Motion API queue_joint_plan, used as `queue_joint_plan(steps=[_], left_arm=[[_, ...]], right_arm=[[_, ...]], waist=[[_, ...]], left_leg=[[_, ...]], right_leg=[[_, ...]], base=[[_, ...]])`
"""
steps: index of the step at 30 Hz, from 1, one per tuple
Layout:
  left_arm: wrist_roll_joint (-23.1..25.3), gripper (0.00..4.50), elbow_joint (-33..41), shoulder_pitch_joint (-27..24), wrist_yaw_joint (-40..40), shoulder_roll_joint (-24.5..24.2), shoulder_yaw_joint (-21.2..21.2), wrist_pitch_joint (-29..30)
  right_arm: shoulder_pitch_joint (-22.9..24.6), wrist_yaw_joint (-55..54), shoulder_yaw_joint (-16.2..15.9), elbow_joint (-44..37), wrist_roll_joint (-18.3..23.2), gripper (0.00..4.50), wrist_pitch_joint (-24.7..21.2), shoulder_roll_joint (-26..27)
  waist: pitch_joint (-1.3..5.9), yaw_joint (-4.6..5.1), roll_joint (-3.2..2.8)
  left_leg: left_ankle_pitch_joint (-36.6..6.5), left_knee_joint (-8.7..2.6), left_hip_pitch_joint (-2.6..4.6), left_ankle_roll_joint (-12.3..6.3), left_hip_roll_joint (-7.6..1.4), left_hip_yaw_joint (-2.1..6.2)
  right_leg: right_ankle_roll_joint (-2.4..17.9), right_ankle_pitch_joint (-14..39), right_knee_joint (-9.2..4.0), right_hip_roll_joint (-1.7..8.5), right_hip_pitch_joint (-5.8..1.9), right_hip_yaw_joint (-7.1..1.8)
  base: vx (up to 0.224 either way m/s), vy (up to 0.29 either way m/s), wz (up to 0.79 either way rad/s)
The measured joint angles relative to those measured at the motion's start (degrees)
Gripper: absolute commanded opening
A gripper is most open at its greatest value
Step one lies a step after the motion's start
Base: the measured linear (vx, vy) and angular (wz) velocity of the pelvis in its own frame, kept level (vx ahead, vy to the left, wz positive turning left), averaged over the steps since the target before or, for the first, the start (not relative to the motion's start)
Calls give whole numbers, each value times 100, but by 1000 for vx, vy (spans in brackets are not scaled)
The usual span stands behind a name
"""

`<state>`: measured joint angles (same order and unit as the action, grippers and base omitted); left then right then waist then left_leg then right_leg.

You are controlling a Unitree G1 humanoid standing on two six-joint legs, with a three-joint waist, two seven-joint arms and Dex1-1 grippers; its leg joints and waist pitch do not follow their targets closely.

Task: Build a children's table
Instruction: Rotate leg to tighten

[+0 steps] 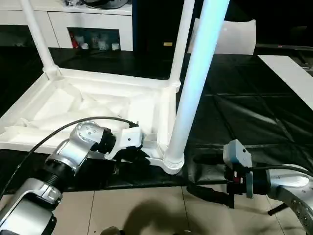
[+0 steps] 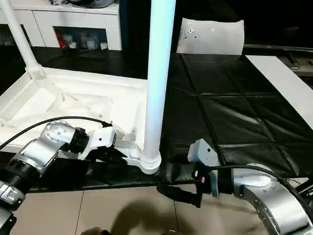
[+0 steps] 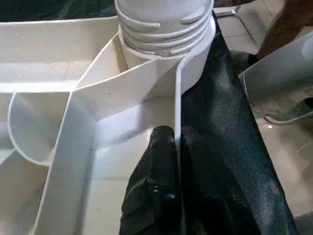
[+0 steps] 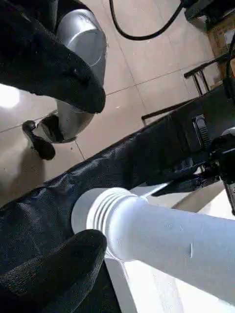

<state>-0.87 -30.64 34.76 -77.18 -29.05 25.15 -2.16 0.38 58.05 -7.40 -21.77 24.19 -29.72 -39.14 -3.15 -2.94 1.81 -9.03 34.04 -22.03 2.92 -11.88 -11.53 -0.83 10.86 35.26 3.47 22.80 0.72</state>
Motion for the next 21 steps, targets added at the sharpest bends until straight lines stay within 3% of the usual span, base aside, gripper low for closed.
queue_joint_plan(steps=[5, 16, 21], left_arm=[[-8, 3, -116, 95, -147, 52, -1, 92], [-15, 3, -169, 150, -128, 251, -47, 284], [-15, 0, -168, 150, -169, 268, -56, 240]], right_arm=[[-119, -102, -20, 79, -49, 450, 47, 77], [-918, -758, -143, 1158, -455, 450, 523, 958], [-1222, -549, -206, 1601, -383, 403, 693, 1182]], waist=[[1, -10, 2], [1, -19, -5], [4, -27, -11]], left_leg=[[0, -1, -1, 0, 0, 0], [0, 2, -4, 0, 6, -4], [0, 0, -8, 0, 6, -4]], right_leg=[[4, -2, 0, 0, 0, 1], [24, -14, 3, 7, 4, -1], [35, -21, 2, 7, 5, 0]], base=[[0, 0, 0], [0, 0, 0], [0, 0, 0]])
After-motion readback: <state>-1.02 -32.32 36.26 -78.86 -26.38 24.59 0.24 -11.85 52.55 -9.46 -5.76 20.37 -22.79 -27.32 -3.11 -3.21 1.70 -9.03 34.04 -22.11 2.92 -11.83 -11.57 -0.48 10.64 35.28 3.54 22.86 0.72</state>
